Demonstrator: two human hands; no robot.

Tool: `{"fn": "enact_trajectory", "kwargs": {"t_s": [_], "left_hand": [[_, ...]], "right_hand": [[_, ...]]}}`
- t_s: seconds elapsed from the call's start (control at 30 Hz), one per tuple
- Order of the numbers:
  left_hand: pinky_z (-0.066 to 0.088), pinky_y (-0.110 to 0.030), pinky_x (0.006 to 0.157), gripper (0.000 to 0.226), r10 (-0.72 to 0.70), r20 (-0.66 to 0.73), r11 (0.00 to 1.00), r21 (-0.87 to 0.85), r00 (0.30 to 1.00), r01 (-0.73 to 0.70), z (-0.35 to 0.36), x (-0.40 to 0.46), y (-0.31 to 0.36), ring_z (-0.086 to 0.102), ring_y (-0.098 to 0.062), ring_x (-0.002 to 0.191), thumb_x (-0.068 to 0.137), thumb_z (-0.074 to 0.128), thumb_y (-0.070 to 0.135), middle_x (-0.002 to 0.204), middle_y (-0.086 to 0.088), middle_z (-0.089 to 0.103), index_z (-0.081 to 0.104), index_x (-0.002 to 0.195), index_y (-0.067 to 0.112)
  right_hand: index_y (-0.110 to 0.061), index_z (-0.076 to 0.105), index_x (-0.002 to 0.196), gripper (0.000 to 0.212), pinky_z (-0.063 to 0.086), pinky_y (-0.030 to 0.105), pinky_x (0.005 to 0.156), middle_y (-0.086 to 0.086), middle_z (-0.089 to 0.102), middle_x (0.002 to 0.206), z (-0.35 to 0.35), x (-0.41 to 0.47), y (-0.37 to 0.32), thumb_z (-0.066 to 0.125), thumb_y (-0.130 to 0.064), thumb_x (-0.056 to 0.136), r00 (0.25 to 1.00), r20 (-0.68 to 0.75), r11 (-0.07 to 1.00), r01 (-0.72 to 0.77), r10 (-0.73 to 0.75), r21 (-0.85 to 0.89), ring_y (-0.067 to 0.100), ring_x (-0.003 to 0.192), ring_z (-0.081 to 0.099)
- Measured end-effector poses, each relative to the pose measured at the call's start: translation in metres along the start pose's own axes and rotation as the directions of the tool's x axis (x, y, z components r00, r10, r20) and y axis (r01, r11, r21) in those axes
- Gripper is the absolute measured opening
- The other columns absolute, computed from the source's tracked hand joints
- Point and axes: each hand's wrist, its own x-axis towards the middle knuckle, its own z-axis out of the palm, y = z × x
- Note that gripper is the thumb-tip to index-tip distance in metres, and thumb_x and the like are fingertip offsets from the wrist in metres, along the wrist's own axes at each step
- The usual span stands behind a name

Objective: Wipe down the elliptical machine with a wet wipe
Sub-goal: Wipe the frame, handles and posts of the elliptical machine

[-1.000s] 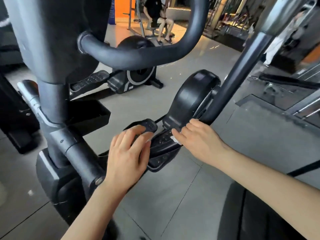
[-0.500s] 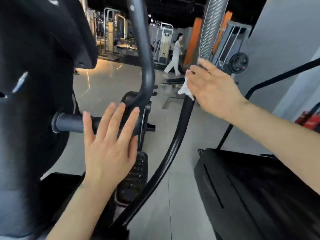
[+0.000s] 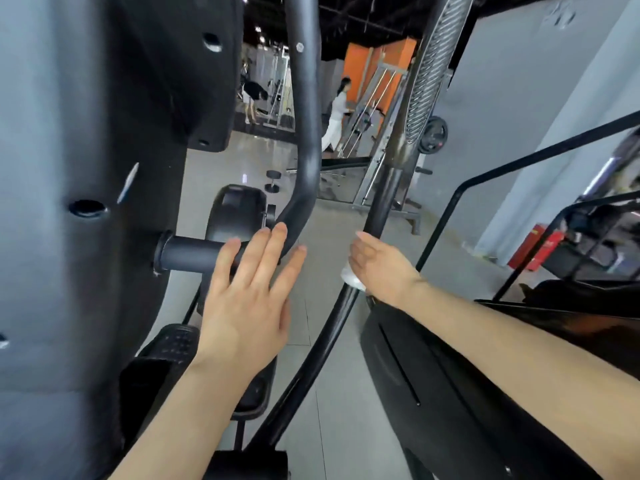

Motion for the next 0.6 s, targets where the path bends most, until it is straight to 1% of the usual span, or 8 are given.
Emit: {"fn": "enact_trajectory", "kwargs": {"t_s": [0.13, 0.23, 0.3, 0.33, 0.4, 0.47, 0.53, 0.6], "left_hand": [[0.014, -0.05, 0.113, 0.078, 0.008, -0.001, 0.999, -0.033, 1.0, -0.008, 0.003, 0.0, 0.0, 0.033, -0.033, 0.137, 0.071, 0.076, 0.028, 0.152, -0.019, 0.036, 0.048, 0.142, 0.012], [0.012, -0.049, 0.116, 0.068, 0.026, -0.05, 0.997, -0.066, 0.998, -0.029, 0.004, -0.001, -0.001, 0.031, -0.031, 0.139, 0.078, 0.069, 0.027, 0.154, -0.017, 0.035, 0.049, 0.142, 0.014], [0.011, -0.049, 0.118, 0.058, 0.048, -0.099, 0.99, -0.124, 0.994, -0.06, 0.006, -0.009, -0.002, 0.031, -0.031, 0.141, 0.082, 0.06, 0.027, 0.152, -0.016, 0.039, 0.052, 0.139, 0.014], [0.012, -0.049, 0.119, 0.053, 0.057, -0.126, 0.984, -0.159, 0.99, -0.077, 0.007, -0.015, -0.001, 0.033, -0.031, 0.141, 0.084, 0.058, 0.026, 0.149, -0.015, 0.043, 0.055, 0.136, 0.014], [0.016, -0.048, 0.119, 0.043, 0.047, -0.167, 0.972, -0.22, 0.985, -0.084, 0.011, -0.031, 0.004, 0.037, -0.03, 0.138, 0.085, 0.059, 0.021, 0.14, -0.015, 0.053, 0.062, 0.127, 0.012], [0.021, -0.047, 0.117, 0.037, -0.002, -0.177, 0.966, -0.257, 0.984, -0.044, 0.013, -0.042, 0.007, 0.042, -0.029, 0.134, 0.083, 0.063, 0.017, 0.133, -0.015, 0.059, 0.068, 0.119, 0.01], [0.025, -0.046, 0.115, 0.034, -0.047, -0.172, 0.96, -0.281, 0.984, -0.003, 0.016, -0.049, 0.009, 0.046, -0.028, 0.129, 0.081, 0.065, 0.014, 0.128, -0.013, 0.061, 0.069, 0.114, 0.01], [0.026, -0.045, 0.114, 0.032, -0.061, -0.169, 0.958, -0.288, 0.984, 0.01, 0.016, -0.055, 0.007, 0.048, -0.027, 0.126, 0.081, 0.065, 0.014, 0.125, -0.013, 0.063, 0.07, 0.112, 0.01]], "right_hand": [[-0.003, 0.028, 0.148, 0.056, -0.012, 0.05, 0.112, 0.018, 0.02, 0.158, 0.0, 0.003, 0.088, 0.047, -0.02, 0.098, 0.957, -0.135, 0.955, -0.272, 0.256, -0.119, 0.034, 0.147, 0.013], [-0.003, 0.057, 0.13, 0.043, 0.016, 0.046, 0.119, 0.018, 0.045, 0.145, 0.004, 0.007, 0.114, 0.058, -0.017, 0.09, 0.914, -0.25, 0.938, -0.343, 0.319, -0.057, 0.034, 0.137, 0.036], [-0.001, 0.067, 0.115, 0.031, 0.034, 0.041, 0.109, 0.017, 0.062, 0.119, 0.017, 0.009, 0.094, 0.061, -0.009, 0.085, 0.907, -0.272, 0.945, -0.324, 0.322, 0.042, 0.034, 0.115, 0.053], [0.0, 0.067, 0.112, 0.03, 0.038, 0.04, 0.107, 0.016, 0.065, 0.113, 0.025, 0.009, 0.075, 0.062, -0.007, 0.083, 0.914, -0.257, 0.949, -0.295, 0.314, 0.109, 0.033, 0.11, 0.056], [-0.004, 0.068, 0.115, 0.036, 0.033, 0.041, 0.113, 0.014, 0.067, 0.116, 0.034, 0.01, 0.028, 0.068, -0.01, 0.079, 0.941, -0.244, 0.964, -0.193, 0.235, 0.184, 0.033, 0.115, 0.057], [-0.011, 0.075, 0.104, 0.032, 0.039, 0.038, 0.109, 0.009, 0.071, 0.107, 0.034, 0.006, -0.023, 0.072, -0.007, 0.072, 0.947, -0.243, 0.939, -0.127, 0.211, 0.319, 0.028, 0.108, 0.064], [-0.014, 0.077, 0.085, 0.028, 0.049, 0.032, 0.098, 0.003, 0.073, 0.091, 0.021, 0.007, -0.072, 0.08, -0.006, 0.057, 0.945, -0.253, 0.823, -0.029, 0.208, 0.567, 0.023, 0.094, 0.069], [-0.017, 0.075, 0.079, 0.03, 0.049, 0.03, 0.094, -0.001, 0.071, 0.083, -0.001, 0.007, -0.111, 0.082, -0.007, 0.051, 0.966, -0.165, 0.622, 0.005, 0.199, 0.783, 0.02, 0.089, 0.069]]}}
